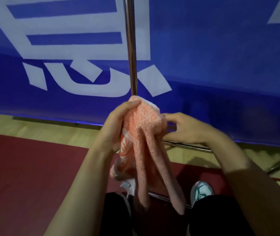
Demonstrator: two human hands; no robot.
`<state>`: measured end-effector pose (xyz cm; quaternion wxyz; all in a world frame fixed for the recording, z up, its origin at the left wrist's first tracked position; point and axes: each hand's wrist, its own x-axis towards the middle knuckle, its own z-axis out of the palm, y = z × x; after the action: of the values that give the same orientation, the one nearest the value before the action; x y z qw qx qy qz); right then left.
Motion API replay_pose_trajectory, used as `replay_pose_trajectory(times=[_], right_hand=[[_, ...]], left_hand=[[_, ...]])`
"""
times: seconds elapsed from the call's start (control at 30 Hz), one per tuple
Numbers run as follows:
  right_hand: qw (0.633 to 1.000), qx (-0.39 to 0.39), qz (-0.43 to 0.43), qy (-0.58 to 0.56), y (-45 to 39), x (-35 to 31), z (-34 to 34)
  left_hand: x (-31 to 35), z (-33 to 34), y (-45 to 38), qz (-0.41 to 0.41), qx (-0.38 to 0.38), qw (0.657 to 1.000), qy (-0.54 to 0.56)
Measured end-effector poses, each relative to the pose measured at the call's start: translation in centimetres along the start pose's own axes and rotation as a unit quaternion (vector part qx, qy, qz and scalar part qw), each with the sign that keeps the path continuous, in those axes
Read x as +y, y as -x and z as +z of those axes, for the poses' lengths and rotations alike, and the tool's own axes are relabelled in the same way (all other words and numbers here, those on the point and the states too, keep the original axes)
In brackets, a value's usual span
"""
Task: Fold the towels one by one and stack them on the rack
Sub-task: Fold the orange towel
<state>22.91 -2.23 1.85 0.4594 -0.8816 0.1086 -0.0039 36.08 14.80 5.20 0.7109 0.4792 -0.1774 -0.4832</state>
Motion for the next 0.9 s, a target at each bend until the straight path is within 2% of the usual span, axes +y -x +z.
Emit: replay_pose_trajectory(times=[0.1,0.17,0.23,0.3,0.37,0.47,0.57,0.67,0.77,0.9], right_hand=[[0.997,-0.044,0.047,-0.034,-0.2,0.4,0.1],[0.989,-0.061,0.102,0.092,-0.8,2.1,0.9],[0.957,-0.079,0.171,0.221,-2.0,4.2,1.3],[0.936,-0.070,0.229,0.259,-2.7,5.6,0.7],[0.923,-0.063,0.264,0.273,-2.5,6.0,-0.3],[0.903,-0.073,0.308,0.289,-1.5,6.7,-1.6],[0.903,-0.064,0.304,0.296,-1.5,7.0,-1.7],[0.940,0.039,0.249,0.231,-2.0,5.6,-1.1],[0.951,0.125,0.226,0.170,-2.0,4.2,-0.8],[0.953,0.181,0.225,0.094,-1.6,3.8,-0.6]], left_hand=[[0.8,-0.9,-1.6,0.036,0.056,0.998,-0.023],[1.2,-2.1,-3.5,0.095,0.108,0.978,-0.152],[1.2,-3.5,-4.9,0.168,0.132,0.917,-0.338],[0.6,-4.7,-5.7,0.187,0.145,0.853,-0.465],[0.3,-5.8,-6.0,0.194,0.166,0.811,-0.526],[0.3,-6.1,-6.5,0.217,0.200,0.777,-0.555],[-0.1,-6.0,-6.7,0.204,0.217,0.771,-0.563],[-1.2,-5.3,-6.8,0.140,0.206,0.771,-0.586],[-2.3,-3.8,-6.9,0.101,0.204,0.773,-0.592],[-3.3,-1.6,-6.8,0.090,0.143,0.807,-0.566]])
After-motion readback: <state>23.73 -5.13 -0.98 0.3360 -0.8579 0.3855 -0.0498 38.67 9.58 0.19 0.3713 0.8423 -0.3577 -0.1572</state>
